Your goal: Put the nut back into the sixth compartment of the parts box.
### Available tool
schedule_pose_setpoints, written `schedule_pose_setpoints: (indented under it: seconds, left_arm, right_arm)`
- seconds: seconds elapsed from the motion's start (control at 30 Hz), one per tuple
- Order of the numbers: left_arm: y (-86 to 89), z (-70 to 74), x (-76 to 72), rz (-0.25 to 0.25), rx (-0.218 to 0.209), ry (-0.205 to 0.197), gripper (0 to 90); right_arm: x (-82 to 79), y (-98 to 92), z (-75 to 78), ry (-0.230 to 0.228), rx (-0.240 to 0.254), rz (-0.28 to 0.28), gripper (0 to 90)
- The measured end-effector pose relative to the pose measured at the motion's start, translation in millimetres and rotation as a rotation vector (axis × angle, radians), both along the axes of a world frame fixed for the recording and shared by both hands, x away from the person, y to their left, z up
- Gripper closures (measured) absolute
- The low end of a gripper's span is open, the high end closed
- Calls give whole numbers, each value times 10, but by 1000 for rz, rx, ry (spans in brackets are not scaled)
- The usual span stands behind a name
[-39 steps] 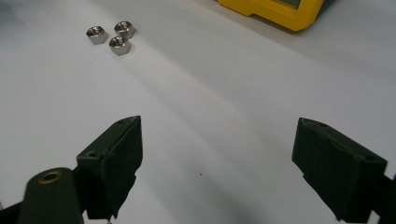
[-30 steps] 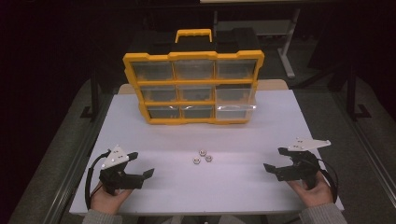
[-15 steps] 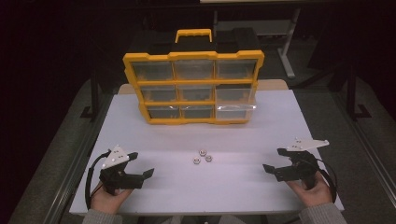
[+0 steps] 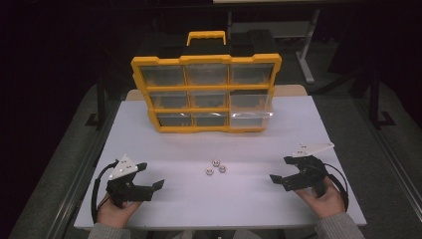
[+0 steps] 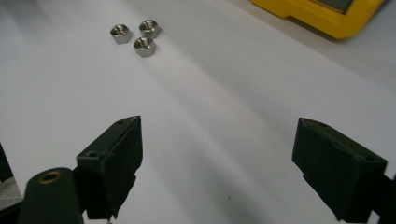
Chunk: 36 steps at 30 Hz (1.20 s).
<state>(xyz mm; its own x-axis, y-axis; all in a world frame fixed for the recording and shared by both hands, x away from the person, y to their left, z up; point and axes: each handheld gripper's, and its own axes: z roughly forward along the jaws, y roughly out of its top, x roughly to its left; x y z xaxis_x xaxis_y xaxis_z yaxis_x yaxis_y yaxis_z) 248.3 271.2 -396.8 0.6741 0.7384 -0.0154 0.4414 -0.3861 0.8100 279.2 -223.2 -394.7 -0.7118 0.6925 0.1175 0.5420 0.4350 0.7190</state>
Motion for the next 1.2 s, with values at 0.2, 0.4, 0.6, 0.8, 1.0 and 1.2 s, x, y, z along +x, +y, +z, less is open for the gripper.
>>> schedule_pose_setpoints:
  seconds: [0.2,0.4,0.6,0.8,1.0,1.2]
  left_arm:
    - [4,-5,-6,9,-14,1,148]
    - [34,3,-6,15,-15,0,148]
    - [32,3,-5,8,-9,-11,148]
    - [23,-4,-11,17,-20,-2,148]
    - [17,-7,-11,8,-4,-6,148]
    - [23,-12,-12,13,-14,-5,148]
  right_arm:
    - [99,272,93,-12,-30,50,156]
    - [167,434,118,-8,-61,87,157]
    - [211,560,123,7,-77,122,178]
    - [250,706,97,25,-89,148,184]
    - [316,974,38,51,-113,204,228]
    - [400,1206,-64,58,-149,261,290]
